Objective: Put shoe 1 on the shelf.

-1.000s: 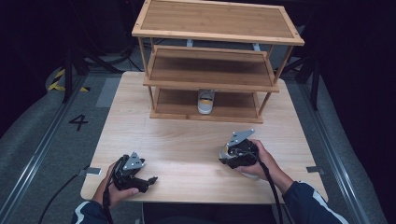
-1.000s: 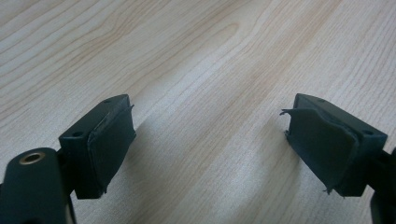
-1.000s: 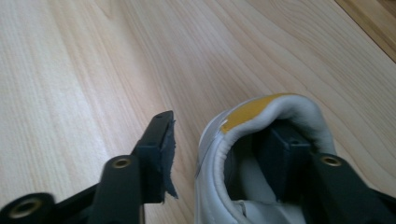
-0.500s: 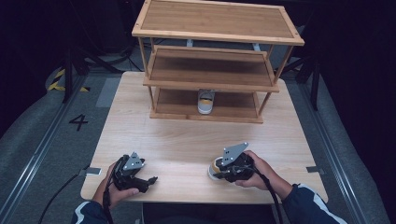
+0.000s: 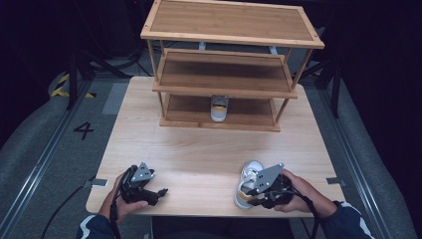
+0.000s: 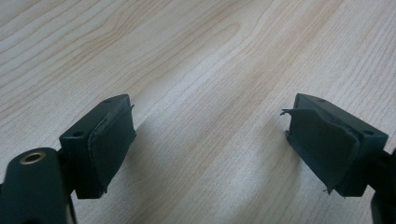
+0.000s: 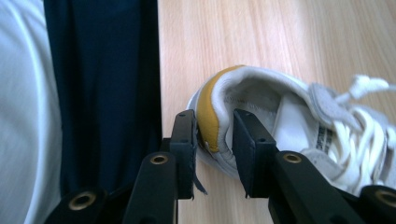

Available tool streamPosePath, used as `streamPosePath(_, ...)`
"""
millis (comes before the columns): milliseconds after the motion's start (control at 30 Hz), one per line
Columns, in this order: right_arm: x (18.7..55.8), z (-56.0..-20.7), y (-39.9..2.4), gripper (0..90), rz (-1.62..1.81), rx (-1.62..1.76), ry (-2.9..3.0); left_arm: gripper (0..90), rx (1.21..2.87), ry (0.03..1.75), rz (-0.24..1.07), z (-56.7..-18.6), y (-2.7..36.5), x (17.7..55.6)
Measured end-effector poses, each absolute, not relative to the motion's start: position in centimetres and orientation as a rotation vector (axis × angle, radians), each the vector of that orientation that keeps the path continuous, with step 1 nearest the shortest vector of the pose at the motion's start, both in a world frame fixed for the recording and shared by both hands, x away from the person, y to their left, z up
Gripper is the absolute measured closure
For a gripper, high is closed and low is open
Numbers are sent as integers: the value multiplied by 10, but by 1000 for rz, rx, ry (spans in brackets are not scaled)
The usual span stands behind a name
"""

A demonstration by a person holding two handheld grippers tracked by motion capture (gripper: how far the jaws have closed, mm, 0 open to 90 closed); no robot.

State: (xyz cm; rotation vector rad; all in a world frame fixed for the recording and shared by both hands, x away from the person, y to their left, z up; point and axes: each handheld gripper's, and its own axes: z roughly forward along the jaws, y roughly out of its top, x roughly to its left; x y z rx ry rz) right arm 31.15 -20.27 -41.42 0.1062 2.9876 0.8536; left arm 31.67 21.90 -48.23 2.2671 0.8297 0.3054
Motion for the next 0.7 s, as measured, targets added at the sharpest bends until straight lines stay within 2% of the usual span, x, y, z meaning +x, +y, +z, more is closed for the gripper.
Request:
streamPosePath(233,306,-407,-212,662,817,145,2985,149,2267,831,306,-482,219,317)
streamPosePath(500,305,-414,-195,503,814,319,3033,149,2267,831,306,-482,219,317)
streamPosePath(600,307,-421,-184,516,818,434,3040,149,2266,832,305,-482,219,317)
streamPosePath(700,306,-429,-177,580,765,448,3041,148,2267,830,306,-482,219,317)
